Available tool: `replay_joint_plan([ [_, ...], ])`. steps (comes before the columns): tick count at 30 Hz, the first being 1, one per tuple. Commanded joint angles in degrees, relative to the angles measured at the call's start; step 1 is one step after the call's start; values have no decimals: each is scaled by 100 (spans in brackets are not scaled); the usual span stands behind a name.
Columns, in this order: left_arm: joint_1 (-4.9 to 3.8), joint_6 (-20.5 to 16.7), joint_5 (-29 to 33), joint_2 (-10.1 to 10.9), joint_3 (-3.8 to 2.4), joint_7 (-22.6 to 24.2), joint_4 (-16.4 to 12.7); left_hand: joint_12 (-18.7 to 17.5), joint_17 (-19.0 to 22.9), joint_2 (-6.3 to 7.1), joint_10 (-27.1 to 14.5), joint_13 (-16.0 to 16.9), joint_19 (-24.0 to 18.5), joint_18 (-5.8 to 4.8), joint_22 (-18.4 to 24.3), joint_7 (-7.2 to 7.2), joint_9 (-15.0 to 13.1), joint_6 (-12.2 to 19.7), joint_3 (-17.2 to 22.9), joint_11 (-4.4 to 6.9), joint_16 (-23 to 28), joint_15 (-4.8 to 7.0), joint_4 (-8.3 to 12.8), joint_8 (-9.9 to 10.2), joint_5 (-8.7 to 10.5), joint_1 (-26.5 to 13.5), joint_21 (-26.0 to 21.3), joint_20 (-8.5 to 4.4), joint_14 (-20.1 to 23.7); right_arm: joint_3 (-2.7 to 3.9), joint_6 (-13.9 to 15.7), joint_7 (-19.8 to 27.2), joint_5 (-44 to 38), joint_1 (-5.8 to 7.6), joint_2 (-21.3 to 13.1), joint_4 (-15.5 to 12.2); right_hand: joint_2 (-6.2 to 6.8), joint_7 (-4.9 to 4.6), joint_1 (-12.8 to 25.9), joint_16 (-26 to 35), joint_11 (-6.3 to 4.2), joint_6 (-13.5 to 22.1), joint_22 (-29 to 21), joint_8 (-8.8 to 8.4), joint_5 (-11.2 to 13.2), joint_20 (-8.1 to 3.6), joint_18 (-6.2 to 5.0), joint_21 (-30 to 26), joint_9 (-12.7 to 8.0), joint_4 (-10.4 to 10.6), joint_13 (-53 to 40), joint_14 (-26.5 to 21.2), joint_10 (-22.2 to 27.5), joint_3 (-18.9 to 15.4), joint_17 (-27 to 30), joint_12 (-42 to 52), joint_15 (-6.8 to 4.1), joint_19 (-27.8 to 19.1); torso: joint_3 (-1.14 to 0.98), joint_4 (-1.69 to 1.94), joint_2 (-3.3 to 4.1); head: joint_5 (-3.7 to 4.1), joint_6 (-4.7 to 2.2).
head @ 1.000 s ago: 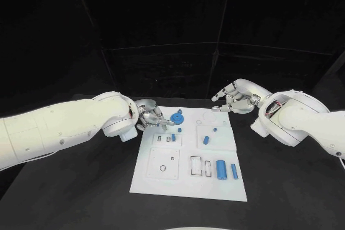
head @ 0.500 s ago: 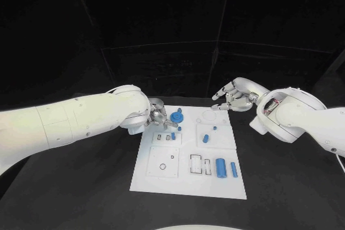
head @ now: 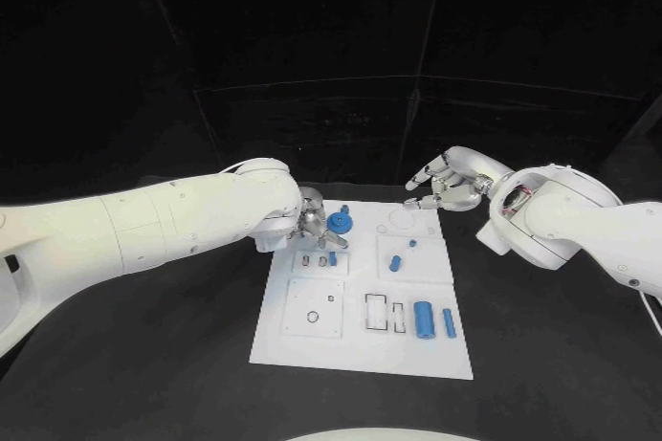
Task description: Assemble the parts on the task board
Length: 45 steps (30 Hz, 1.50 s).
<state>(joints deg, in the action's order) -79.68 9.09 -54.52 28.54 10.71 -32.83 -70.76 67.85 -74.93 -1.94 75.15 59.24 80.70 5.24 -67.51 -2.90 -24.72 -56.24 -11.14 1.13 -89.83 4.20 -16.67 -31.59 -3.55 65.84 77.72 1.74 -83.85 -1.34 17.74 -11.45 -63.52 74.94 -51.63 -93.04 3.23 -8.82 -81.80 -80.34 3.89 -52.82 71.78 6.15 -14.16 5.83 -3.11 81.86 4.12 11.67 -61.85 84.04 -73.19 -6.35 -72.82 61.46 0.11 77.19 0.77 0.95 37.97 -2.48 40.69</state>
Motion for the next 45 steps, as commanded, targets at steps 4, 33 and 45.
replay_joint_plan([
  [4,4,285,-58,-95,20,-54,112,23,-1507,-59,43,7,27,-89,-17,-2,-37,54,-34,2,-17,40,5,-46,18,28,41,4,-615,5,-31,6,-29,15,37,14,-30,-2,26,43,-11,-1,-10,36,-28,19,-94,-43,-5,19,3,231,0,-40,10,5,-54,-42,2,1,3,-6,13],
  [33,43,465,-56,-301,149,-118,330,51,-1507,-163,28,31,11,-90,-47,-3,-206,150,-8,0,-17,36,33,-141,4,235,57,9,-615,5,24,44,-29,15,105,42,-66,-3,-11,106,-11,10,-110,45,-109,18,-116,-98,-7,64,190,212,134,-89,98,-189,-55,-109,-2,8,-1,8,77],
  [45,45,462,-54,-338,153,-63,291,47,-1507,-186,19,23,4,-89,-49,-4,-253,173,11,-1,-17,34,50,-164,-2,318,57,11,-615,5,12,25,-29,15,125,54,-77,-3,-16,120,-10,12,-122,47,-117,18,-118,-105,-7,78,194,207,140,-101,115,-194,-55,-117,1,9,2,19,78],
])
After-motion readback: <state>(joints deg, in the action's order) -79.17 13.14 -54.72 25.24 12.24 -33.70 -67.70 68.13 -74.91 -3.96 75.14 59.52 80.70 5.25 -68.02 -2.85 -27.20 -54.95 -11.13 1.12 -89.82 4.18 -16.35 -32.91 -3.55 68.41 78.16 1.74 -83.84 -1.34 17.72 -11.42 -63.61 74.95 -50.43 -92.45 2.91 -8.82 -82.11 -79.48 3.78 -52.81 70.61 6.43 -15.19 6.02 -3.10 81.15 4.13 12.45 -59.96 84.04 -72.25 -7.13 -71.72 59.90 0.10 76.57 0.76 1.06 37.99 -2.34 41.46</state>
